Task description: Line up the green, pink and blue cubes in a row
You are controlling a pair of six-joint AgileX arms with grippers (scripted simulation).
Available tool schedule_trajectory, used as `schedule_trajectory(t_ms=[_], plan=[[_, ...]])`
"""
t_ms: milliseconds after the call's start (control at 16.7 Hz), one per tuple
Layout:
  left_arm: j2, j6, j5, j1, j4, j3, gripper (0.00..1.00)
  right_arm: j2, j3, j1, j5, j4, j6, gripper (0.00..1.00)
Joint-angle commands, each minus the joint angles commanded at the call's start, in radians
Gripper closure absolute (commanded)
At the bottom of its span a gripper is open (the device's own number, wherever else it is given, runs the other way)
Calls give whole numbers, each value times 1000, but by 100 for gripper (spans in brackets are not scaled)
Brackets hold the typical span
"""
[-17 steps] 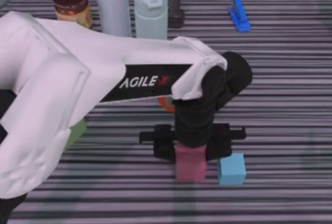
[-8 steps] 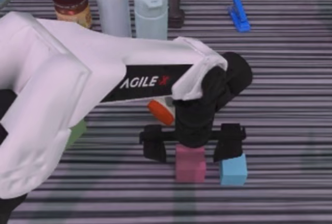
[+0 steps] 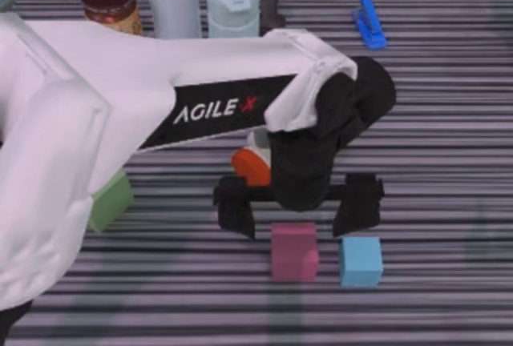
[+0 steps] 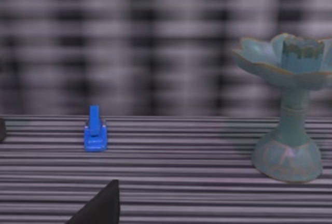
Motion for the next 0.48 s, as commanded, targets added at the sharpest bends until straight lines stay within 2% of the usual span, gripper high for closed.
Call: schedule_trajectory(t_ms=[180,480], plan=[[-35,-1,0,7,-103,66,0,0,0,0,0,0,0,0],[-42,0,0,4,-118,78,0,0,0,0,0,0,0,0]])
